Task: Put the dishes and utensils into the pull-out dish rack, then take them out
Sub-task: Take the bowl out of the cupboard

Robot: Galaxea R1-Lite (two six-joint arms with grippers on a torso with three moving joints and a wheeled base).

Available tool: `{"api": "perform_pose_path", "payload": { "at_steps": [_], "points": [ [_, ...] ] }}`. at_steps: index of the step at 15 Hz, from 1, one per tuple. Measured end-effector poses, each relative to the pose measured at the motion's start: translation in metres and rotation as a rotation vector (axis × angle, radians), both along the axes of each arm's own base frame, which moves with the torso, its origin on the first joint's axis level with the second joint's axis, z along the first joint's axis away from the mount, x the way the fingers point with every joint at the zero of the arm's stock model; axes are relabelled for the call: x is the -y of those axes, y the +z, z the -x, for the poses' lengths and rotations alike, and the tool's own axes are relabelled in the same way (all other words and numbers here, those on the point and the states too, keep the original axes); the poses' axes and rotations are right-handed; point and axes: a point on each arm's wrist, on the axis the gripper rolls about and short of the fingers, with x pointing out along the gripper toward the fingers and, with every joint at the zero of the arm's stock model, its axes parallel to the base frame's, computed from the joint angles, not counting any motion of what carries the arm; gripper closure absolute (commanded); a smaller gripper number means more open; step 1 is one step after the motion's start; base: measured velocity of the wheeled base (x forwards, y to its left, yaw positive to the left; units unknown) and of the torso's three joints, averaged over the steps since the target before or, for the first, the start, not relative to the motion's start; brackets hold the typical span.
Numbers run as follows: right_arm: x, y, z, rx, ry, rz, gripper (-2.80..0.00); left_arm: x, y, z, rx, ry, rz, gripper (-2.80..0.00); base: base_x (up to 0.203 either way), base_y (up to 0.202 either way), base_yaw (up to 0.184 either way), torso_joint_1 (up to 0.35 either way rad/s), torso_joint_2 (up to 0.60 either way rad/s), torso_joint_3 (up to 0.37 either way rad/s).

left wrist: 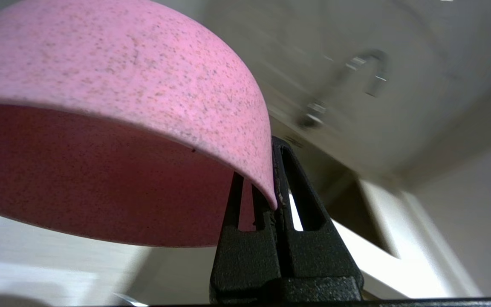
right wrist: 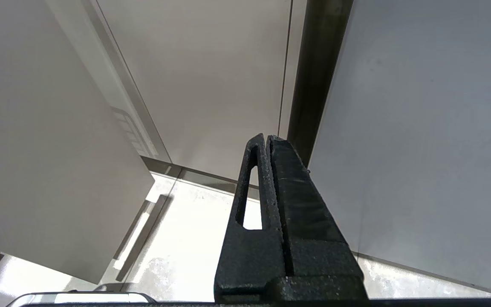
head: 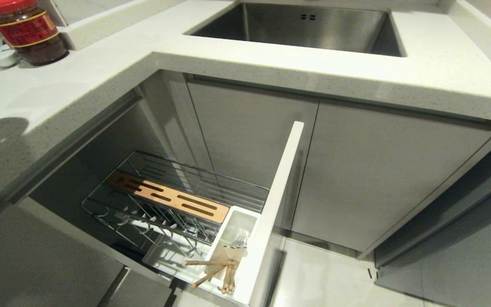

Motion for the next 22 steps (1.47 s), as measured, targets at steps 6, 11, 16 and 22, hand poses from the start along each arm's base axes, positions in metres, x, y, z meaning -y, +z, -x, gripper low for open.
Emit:
{"api": "perform_pose_path", "payload": {
  "at_steps": [6, 11, 16, 22],
  "points": [
    [0.000, 0.000, 0.000, 0.000, 0.000, 0.000, 0.00, -0.022, 0.013, 0.043, -0.054, 0.431, -0.132, 0.00, 0.000, 0.000, 0.000, 0.000, 0.00, 0.000],
    [0.000, 0.000, 0.000, 0.000, 0.000, 0.000, 0.00, -0.027, -0.003, 0.048, -0.393, 0.734, -0.258, 0.00, 0.000, 0.000, 0.000, 0.000, 0.00, 0.000],
    [0.000, 0.000, 0.000, 0.000, 0.000, 0.000, 0.00, -0.050, -0.013, 0.026, -0.764, 0.838, -0.277, 0.00, 0.000, 0.000, 0.000, 0.000, 0.00, 0.000],
    [0.000, 0.000, 0.000, 0.000, 0.000, 0.000, 0.00, -0.068, -0.020, -0.009, -1.052, 0.634, -0.300, 0.00, 0.000, 0.000, 0.000, 0.000, 0.00, 0.000]
  ]
}}
